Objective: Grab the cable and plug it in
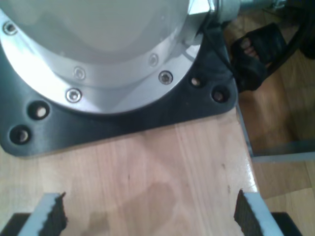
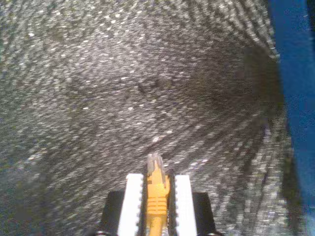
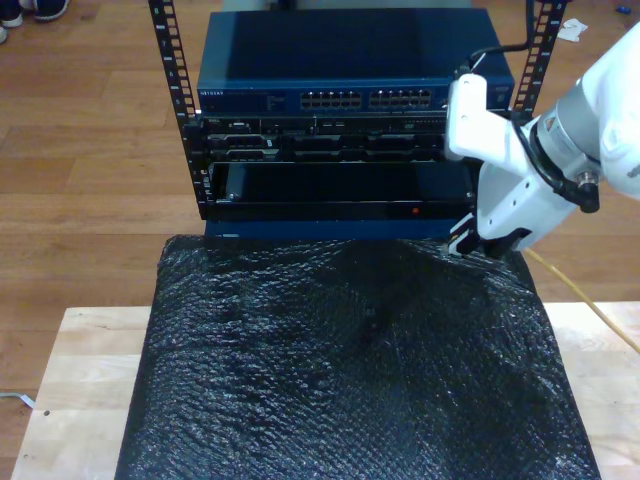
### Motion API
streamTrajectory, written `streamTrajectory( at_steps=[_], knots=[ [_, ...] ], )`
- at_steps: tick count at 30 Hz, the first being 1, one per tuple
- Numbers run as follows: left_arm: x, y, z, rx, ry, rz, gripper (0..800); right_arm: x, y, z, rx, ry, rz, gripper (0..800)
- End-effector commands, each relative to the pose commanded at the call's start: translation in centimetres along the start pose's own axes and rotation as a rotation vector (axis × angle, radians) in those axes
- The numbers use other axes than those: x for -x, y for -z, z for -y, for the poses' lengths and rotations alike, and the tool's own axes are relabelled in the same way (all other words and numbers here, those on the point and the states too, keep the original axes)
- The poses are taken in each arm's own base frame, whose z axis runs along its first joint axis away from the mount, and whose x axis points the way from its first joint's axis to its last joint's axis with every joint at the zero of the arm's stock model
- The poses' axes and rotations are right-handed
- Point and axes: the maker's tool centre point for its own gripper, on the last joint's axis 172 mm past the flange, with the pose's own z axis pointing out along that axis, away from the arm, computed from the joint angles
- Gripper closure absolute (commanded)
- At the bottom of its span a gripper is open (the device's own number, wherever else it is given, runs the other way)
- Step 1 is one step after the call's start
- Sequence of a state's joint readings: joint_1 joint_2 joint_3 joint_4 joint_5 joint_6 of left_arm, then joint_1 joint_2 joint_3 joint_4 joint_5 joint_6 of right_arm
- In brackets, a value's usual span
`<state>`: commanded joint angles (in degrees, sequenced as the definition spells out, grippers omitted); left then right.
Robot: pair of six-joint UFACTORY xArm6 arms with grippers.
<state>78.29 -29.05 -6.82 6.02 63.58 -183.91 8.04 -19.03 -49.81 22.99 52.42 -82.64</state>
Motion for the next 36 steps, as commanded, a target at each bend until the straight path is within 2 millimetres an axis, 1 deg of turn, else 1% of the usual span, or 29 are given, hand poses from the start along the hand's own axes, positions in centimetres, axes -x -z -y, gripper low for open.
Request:
streamTrajectory(
  at_steps=[5,11,13,15,17,19,23,27,31,35,36],
  knots=[
    [0.0,0.0,0.0,0.000,0.000,-0.003,0,-0.6,0.6,-1.2,0.037,0.006,-0.008,800],
    [-0.1,-0.1,0.0,0.000,0.000,-0.006,0,0.7,-0.9,-2.2,0.059,0.012,0.027,800],
    [-0.1,-0.1,0.0,0.000,0.000,-0.006,0,1.3,-1.9,-1.9,0.068,0.037,0.056,800],
    [-0.1,-0.1,0.0,0.000,0.000,-0.006,0,2.1,-3.3,-1.4,0.083,0.072,0.088,800],
    [-0.1,-0.1,0.0,0.000,0.000,-0.006,0,2.3,-3.5,-2.3,0.134,0.099,0.099,800],
    [-0.1,-0.1,0.0,0.000,0.000,-0.008,0,1.9,-3.4,-3.1,0.170,0.115,0.097,800],
    [-0.1,-0.1,0.0,0.000,0.000,-0.006,0,0.4,-3.4,-4.3,0.206,0.137,0.085,800],
    [-0.1,-0.1,0.0,0.000,0.000,-0.006,0,-1.7,-4.1,-4.7,0.255,0.190,0.066,800],
    [-0.1,-0.1,0.0,0.000,0.000,-0.006,0,-1.8,-4.5,-6.4,0.315,0.206,0.068,800],
    [-0.1,-0.1,0.0,0.000,0.000,-0.006,0,-0.7,-6.6,-7.5,0.348,0.198,0.079,800],
    [-0.1,-0.1,0.0,0.000,0.000,-0.006,0,-0.7,-6.8,-7.9,0.367,0.201,0.078,800]
  ],
)
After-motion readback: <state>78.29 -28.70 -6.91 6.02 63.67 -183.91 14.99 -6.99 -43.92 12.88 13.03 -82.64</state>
